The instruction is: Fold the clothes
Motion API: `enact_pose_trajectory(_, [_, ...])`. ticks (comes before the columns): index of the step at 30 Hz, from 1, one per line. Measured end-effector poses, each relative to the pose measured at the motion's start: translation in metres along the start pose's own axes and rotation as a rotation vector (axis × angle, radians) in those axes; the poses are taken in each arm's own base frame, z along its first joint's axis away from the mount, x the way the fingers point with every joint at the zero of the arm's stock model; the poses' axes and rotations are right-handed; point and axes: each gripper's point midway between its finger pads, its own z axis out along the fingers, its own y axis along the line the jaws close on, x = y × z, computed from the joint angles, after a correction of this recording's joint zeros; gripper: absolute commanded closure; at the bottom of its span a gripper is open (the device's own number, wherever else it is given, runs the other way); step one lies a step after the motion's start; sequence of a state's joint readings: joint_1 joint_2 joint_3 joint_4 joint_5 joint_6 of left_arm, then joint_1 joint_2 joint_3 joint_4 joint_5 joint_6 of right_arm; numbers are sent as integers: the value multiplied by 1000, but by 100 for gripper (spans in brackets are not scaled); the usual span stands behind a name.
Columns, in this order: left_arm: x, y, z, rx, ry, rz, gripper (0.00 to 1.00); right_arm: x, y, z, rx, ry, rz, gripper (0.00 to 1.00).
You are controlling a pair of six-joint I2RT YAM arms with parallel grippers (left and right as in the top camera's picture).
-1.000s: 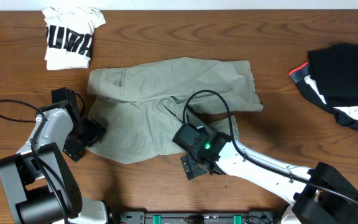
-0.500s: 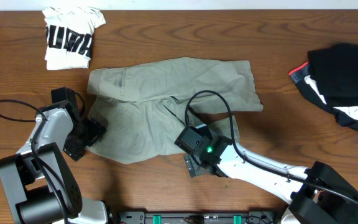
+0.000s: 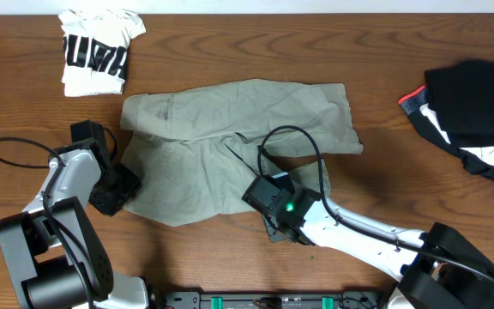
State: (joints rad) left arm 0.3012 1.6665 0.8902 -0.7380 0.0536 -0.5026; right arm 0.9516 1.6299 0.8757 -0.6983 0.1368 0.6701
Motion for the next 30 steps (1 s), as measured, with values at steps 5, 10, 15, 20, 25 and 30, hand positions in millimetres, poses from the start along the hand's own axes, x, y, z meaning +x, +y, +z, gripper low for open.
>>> enact_pose_trajectory(5, [0,0,0,-1,0,-3,70,1,0,0,0,3,20,99])
enact_pose_trajectory(10, [1,1,0,-4,4,-3,94,6,-5,0,21,27,27,99])
enact_pose_trajectory(15, [10,5,0,-20,39,-2,94,14,-14,-12,73,85,21,99])
enact_pose_trajectory(20, [22,11,-9,-28,74,-2,94,2,-12,-39,94,92,20,99])
enact_pose_trajectory(25, [32,13,-34,6,54,1,94,-4,-11,-64,107,108,16,99])
enact_pose_trajectory(30, [41,15,-56,50,27,7,94,1,-18,-83,144,152,27,99])
